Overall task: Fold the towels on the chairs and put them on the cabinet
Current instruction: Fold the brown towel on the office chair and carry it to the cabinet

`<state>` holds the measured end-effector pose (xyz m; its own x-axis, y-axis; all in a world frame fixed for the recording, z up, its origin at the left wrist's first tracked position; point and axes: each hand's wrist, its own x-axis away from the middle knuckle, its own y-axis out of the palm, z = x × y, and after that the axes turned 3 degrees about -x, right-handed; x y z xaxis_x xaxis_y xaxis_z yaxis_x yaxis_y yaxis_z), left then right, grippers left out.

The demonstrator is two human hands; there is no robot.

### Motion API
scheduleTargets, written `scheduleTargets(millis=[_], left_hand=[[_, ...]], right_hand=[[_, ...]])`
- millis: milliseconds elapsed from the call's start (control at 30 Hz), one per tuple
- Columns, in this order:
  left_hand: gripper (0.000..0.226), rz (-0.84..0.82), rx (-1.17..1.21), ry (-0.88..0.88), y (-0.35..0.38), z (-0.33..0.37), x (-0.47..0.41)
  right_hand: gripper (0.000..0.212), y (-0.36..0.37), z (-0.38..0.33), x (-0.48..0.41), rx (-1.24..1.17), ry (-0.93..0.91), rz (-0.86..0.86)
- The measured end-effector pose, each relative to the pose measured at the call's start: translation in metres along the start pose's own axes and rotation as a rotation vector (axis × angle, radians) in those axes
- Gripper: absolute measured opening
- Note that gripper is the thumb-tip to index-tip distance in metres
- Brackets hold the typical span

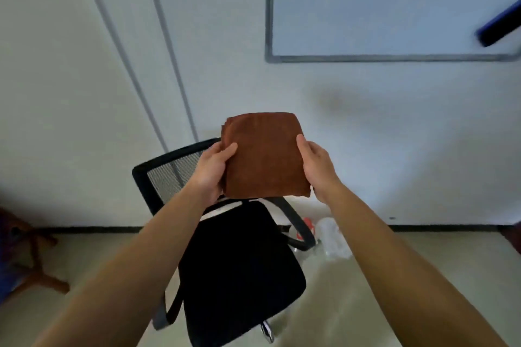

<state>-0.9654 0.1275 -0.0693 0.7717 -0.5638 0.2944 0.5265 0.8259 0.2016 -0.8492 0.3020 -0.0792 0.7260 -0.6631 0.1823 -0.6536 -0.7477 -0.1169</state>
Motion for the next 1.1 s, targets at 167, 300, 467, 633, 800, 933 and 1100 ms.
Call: scheduleTargets(millis=[167,300,467,633,800,933,1100], left_hand=[[0.025,-0.109,-0.218,0.114,0.072,0.015,0.023],[0.032,-0.299,-0.294,0.135,0.141,-0.012,0.048],[0.025,-0.588,-0.311,0.120,0.248,-0.046,0.127],[0.025,-0.842,-0.360,0.110,0.347,-0.082,0.251],[0.019,-1.045,-0.345,0.120,0.442,-0.136,0.373],[0.032,-1.159,-0.352,0.066,0.518,-0.195,0.479],[0.046,-1.218,-0.328,0.099,0.598,-0.261,0.604]], right_hand=[[0.048,-0.063,-0.012,0.055,0.175,-0.103,0.319],[0.045,-0.129,0.005,0.117,0.284,-0.095,0.583],[0.045,-0.227,0.026,0.236,0.208,-0.038,0.875],[0.044,-0.311,0.047,0.388,0.032,-0.006,1.034],[0.036,-0.383,0.074,0.529,-0.187,-0.033,1.144],[0.019,-0.452,0.103,0.643,-0.205,-0.023,1.307],[0.026,-0.528,0.137,0.769,-0.279,0.020,1.449]])
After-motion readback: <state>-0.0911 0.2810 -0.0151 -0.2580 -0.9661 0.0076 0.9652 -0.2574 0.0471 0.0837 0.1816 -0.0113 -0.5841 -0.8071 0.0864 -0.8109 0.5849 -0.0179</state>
